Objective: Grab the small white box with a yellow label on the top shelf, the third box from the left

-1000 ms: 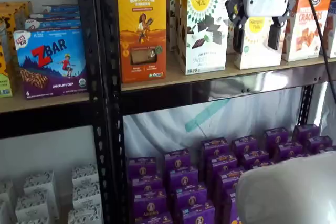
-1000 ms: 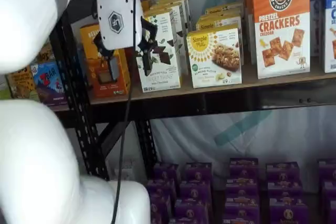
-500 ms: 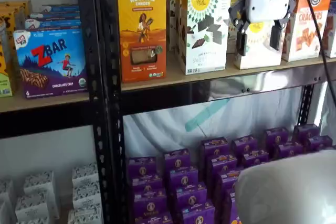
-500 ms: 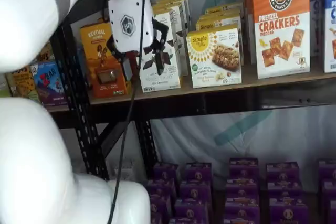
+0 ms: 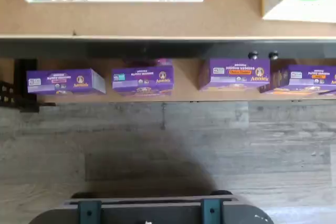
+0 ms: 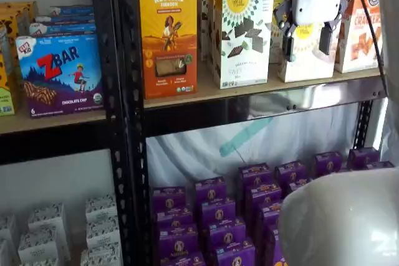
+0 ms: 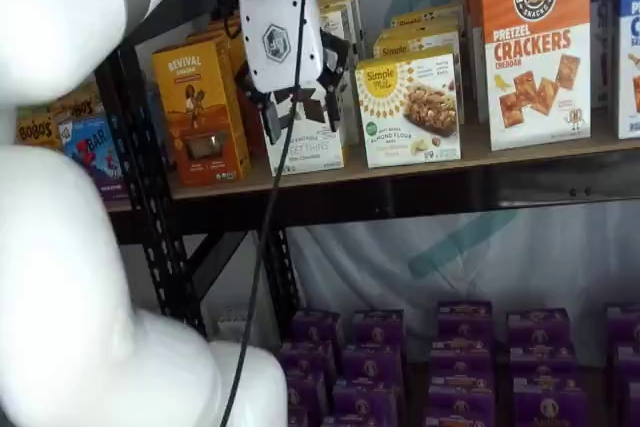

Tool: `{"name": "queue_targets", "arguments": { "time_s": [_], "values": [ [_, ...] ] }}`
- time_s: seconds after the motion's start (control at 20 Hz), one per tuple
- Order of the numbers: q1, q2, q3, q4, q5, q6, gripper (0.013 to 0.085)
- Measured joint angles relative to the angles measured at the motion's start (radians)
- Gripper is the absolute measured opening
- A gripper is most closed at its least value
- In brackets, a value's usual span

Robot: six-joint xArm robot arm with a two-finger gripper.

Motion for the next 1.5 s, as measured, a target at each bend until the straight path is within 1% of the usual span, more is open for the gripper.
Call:
{"name": "queue_targets", "arguments": {
  "time_s": [0.4,0.7,0.85,1.05,1.3,1.5],
  "values": [
    [-0.076,0.071,-0.03,0.016,-0.074,-0.071,0.085],
    [-0.135,0.131,-0.07,0.028,-0.124,-0.127,0.085],
    [-0.153,0.152,-0.085,0.033,-0.139,-0.144,0.085],
    [-0.183,0.184,-0.114,0.055,-0.149,-0.171,0.085],
    [-0.202,0.21,-0.137,0.066,-0.152,-0.19,0.085],
    [-0.215,0.233,-0.156,0.065,-0.162,-0.203,0.085]
  ]
}}
